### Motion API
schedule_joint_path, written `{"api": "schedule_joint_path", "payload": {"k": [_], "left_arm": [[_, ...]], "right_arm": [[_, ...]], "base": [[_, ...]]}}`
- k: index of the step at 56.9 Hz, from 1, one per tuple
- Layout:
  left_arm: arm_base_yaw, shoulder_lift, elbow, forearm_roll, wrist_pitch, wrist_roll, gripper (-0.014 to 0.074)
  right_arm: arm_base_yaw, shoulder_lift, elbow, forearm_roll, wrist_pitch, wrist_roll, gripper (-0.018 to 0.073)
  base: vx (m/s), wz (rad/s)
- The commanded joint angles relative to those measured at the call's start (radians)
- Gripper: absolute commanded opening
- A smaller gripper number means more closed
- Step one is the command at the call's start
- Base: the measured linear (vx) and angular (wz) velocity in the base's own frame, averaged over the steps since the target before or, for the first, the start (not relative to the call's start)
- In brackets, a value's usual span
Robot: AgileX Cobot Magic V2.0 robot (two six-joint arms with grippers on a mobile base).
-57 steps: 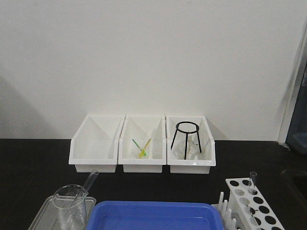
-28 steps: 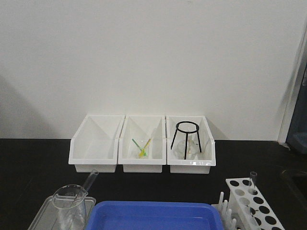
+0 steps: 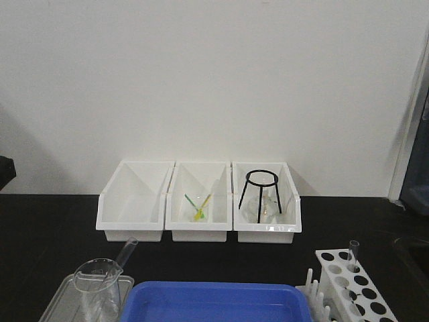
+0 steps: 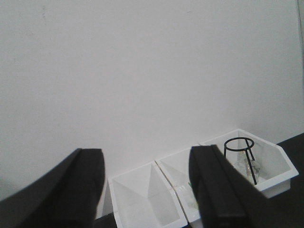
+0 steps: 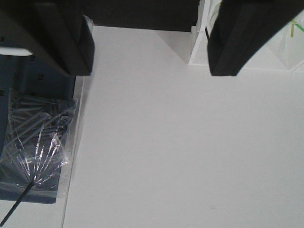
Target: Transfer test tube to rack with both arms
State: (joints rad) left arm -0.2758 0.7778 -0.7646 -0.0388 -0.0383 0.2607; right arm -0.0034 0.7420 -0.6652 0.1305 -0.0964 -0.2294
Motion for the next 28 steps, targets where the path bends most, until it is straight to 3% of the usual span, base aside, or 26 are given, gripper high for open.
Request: {"api": "schedule_joint_path", "payload": {"k": [1,7,16,24,28], "left_arm": [[-0.001,0.003,-0.035,-0.013,-0.114,-0.028,0.0583],[-0.001,0.016,-0.035,-0.007,-0.098,-0.059,0.0580],[-0.002,0.112,-0.035,0.077,0.000,0.019,0.0566],[-0.002,0.238,-0.035,0.076,0.005,0.052,0.0550],[-0.002,0.319,-0.035,0.077,-0.005,0.108,0.0540]], "right_arm": [[-0.005,-0.001,-0.037,-0.002,-0.093,0.036,0.0611],[-0.004,-0.001,-0.017,-0.010,-0.091,0.068,0.0599],[0.052,-0.001,0.102,-0.076,-0.187,0.067,0.0557],[0.135,-0.001,0.220,-0.120,-0.264,0.067,0.0536],[0.167,-0.001,0.261,-0.130,-0.283,0.067,0.0531]], "base": [[0.00,0.00],[0.00,0.00],[0.00,0.00],[0.00,0.00],[0.00,0.00]]}}
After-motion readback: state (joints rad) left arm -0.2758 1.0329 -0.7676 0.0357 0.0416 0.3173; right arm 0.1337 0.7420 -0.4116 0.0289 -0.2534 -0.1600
